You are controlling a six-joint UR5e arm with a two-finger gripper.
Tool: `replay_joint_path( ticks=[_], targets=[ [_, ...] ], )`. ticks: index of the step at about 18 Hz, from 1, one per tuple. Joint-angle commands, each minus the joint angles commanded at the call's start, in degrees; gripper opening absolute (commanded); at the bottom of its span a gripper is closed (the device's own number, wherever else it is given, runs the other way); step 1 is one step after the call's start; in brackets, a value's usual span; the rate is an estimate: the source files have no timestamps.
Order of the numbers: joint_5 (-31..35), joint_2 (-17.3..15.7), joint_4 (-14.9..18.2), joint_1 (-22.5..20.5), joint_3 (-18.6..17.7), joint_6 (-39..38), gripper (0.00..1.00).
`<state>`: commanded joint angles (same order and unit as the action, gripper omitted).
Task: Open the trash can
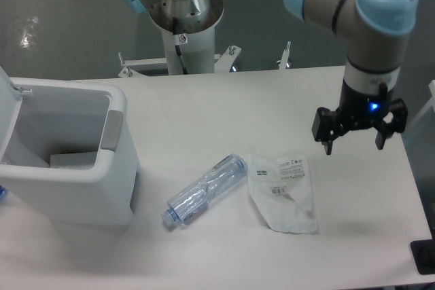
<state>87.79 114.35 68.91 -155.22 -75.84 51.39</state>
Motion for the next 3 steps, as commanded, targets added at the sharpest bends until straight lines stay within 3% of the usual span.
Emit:
replay_joint_path(
  ticks=[3],
  targets=[
    [5.6, -0.3, 0.2, 0.2, -2.5, 5.8, 1.00]
  ],
)
